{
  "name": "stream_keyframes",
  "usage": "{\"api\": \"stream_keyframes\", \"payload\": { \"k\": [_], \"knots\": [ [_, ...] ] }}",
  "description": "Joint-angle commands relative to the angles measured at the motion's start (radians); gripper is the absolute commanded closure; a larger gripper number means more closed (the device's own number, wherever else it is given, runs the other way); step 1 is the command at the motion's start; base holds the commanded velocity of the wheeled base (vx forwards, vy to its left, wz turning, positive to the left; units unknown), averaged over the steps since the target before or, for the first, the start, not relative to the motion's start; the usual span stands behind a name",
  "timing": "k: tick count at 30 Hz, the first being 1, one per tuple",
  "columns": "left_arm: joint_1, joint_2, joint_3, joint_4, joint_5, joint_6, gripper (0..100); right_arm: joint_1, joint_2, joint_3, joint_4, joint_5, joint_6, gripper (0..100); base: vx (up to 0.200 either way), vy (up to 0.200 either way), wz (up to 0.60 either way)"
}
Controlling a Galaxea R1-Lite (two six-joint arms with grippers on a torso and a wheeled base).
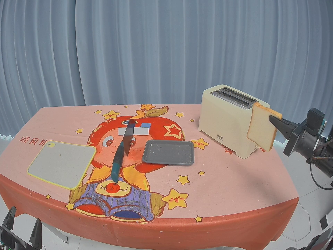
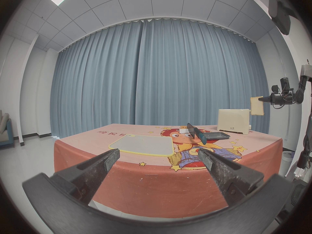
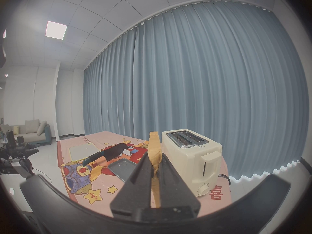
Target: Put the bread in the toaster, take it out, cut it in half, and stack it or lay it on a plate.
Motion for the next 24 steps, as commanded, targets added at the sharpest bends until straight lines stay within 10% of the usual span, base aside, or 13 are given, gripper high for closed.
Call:
{"api": "stream_keyframes", "payload": {
  "k": [1, 24],
  "knots": [
    [0.000, -0.005, 0.018, 0.000, 0.002, 0.000, 0, 0.002, 0.001, 0.028, -0.018, 0.001, 0.004, 100, 0.000, 0.000, 0.00],
    [0.000, -0.005, 0.018, 0.000, -0.001, 0.000, 0, 0.027, 0.001, 0.045, -0.021, -0.001, -0.002, 100, -0.035, 0.000, 0.00]
  ]
}}
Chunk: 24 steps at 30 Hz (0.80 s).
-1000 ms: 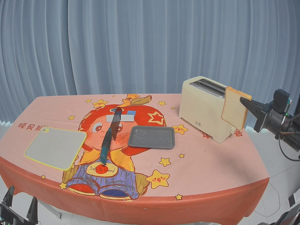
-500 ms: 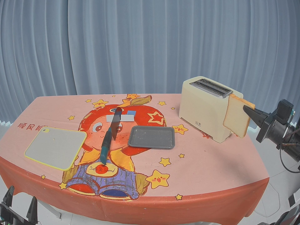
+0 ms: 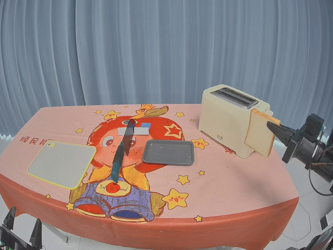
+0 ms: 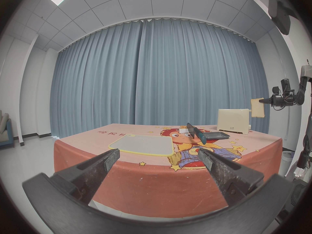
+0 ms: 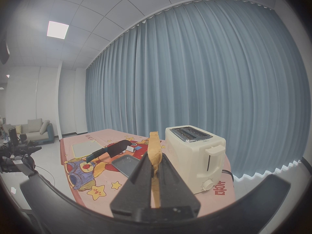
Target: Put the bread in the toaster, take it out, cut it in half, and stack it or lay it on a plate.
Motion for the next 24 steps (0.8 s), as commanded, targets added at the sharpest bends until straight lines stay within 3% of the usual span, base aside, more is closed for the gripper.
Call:
{"api": "stream_keyframes", "payload": {
  "k": [1, 17, 24],
  "knots": [
    [0.001, -0.005, 0.018, -0.001, 0.001, -0.001, 0, 0.003, 0.008, 0.001, -0.002, 0.001, 0.000, 100, -0.200, 0.000, 0.00],
    [0.001, -0.005, 0.018, -0.001, 0.001, -0.001, 0, 0.009, 0.009, -0.002, -0.002, -0.002, -0.002, 100, -0.013, 0.000, 0.00],
    [0.001, -0.005, 0.018, -0.001, 0.001, -0.001, 0, 0.033, 0.006, -0.005, -0.003, -0.027, 0.001, 100, 0.000, 0.000, 0.00]
  ]
}}
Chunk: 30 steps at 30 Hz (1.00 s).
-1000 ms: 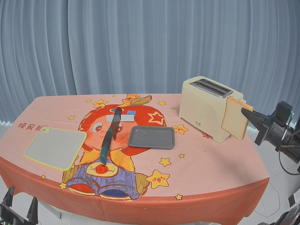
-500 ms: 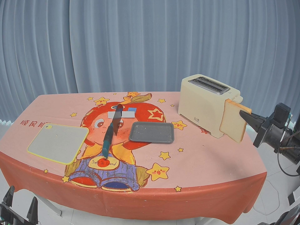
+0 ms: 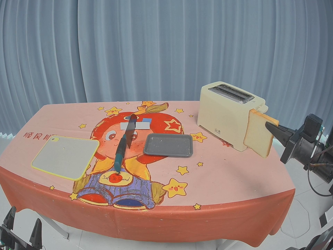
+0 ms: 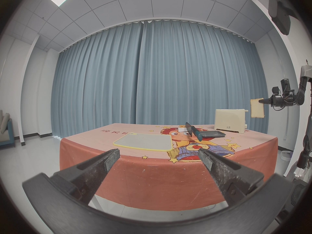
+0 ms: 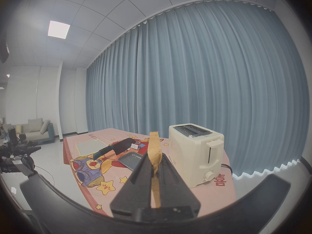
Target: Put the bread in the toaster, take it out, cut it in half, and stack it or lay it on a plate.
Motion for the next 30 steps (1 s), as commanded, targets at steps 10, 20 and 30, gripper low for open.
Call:
{"api": "stream_keyframes", "payload": {
  "k": [10, 20, 30],
  "knots": [
    [0.000, -0.005, 0.018, 0.001, 0.000, 0.000, 0, 0.033, 0.000, 0.002, -0.001, -0.003, 0.001, 100, 0.000, 0.040, 0.00],
    [0.000, -0.005, 0.018, 0.001, 0.000, 0.000, 0, 0.036, 0.000, 0.003, -0.001, -0.001, 0.001, 100, 0.000, 0.200, 0.00],
    [0.000, -0.005, 0.018, 0.000, 0.000, 0.000, 0, 0.043, -0.002, 0.005, -0.001, -0.001, 0.001, 100, 0.000, 0.200, 0.00]
  ]
}}
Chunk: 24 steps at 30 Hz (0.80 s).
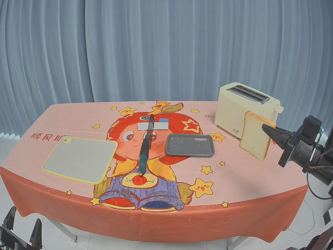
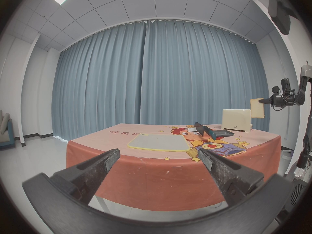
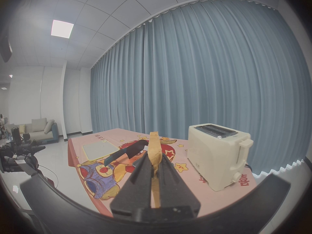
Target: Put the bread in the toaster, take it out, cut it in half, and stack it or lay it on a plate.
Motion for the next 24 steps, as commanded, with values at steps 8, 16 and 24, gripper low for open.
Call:
{"api": "stream_keyframes", "payload": {
  "k": [8, 16, 24],
  "knots": [
    [0.000, -0.005, 0.018, -0.001, 0.000, -0.001, 0, 0.004, -0.001, 0.001, 0.001, 0.000, 0.000, 100, 0.000, 0.200, 0.00],
    [0.000, -0.005, 0.018, -0.001, 0.000, -0.001, 0, 0.005, -0.006, -0.001, 0.000, 0.000, -0.002, 100, 0.000, 0.200, 0.00],
    [0.000, -0.005, 0.018, -0.001, 0.000, -0.001, 0, 0.017, -0.007, 0.002, 0.001, 0.000, 0.000, 100, 0.000, 0.200, 0.00]
  ]
}}
